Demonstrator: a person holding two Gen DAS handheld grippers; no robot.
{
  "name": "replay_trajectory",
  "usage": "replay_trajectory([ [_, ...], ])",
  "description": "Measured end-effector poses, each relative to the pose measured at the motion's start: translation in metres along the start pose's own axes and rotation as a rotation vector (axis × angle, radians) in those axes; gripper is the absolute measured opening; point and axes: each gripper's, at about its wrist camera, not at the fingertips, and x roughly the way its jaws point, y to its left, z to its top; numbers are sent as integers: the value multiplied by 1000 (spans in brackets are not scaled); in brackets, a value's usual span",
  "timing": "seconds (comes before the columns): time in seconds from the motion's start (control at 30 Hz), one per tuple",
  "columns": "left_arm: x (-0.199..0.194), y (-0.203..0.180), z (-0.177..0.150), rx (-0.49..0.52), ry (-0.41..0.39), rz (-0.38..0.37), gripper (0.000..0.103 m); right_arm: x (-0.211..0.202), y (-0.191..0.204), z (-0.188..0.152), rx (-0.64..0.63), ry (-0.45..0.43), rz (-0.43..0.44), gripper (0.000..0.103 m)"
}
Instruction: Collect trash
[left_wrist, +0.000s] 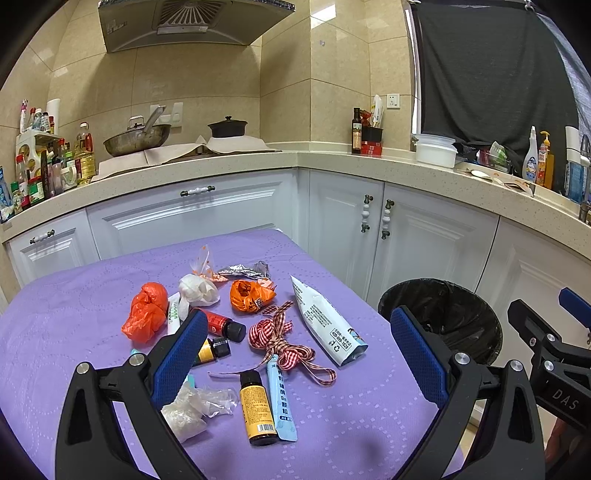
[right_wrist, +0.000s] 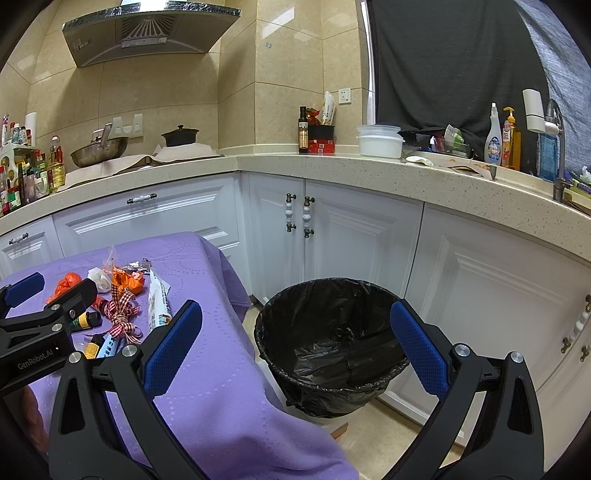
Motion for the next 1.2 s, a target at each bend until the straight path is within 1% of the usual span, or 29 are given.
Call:
replay_trajectory([
  [1.2, 3, 1, -4, -1, 6, -3, 96, 0, 0, 0, 0, 1, 0, 100],
])
